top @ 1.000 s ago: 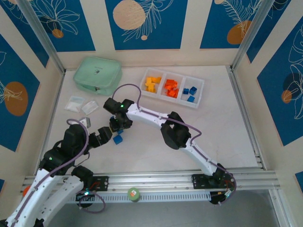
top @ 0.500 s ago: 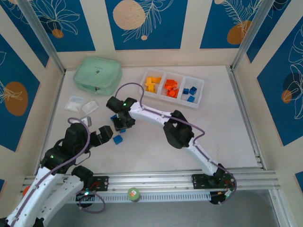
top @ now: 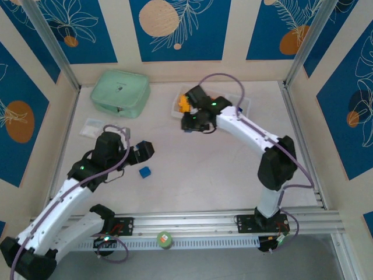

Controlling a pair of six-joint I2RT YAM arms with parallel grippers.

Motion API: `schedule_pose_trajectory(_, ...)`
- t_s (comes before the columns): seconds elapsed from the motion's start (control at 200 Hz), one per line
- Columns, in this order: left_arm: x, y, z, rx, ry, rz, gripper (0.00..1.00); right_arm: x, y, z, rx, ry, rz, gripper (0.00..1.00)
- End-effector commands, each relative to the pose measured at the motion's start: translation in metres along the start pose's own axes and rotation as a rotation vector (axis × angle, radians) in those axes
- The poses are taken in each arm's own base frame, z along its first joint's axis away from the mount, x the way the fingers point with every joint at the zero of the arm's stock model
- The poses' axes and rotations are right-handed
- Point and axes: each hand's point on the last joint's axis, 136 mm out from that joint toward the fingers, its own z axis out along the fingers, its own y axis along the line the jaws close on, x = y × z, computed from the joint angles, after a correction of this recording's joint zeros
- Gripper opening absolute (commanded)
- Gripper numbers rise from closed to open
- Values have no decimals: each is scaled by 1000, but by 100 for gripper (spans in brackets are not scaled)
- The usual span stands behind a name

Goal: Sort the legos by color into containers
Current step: Place the lego in the container.

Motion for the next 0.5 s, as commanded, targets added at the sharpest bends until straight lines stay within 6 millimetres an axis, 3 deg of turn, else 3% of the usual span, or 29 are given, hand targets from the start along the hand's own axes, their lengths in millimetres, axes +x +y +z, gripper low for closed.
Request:
schedule_pose_trajectory(0.0, -23, -35, 4, 133, -34, 95, 99, -16, -60, -13, 77, -51, 75, 28)
schedule_pose_trajectory(0.12, -36, -48, 21, 183, -60, 109, 99, -44, -115, -21, 156, -115, 152, 28)
schedule_pose_trajectory(0.22, -46, -55, 36, 204, -63, 109, 99, -67, -155, -14, 224, -139, 205, 28)
schedule_pose_trajectory(0.33, -54, -60, 51, 208, -54, 109, 99, -92, -185, 1, 255, -145, 247, 28)
schedule_pose_trajectory(0.495, -62, -65, 64, 208, -56, 127, 99, -131, -210, 28, 288, -155, 248, 30)
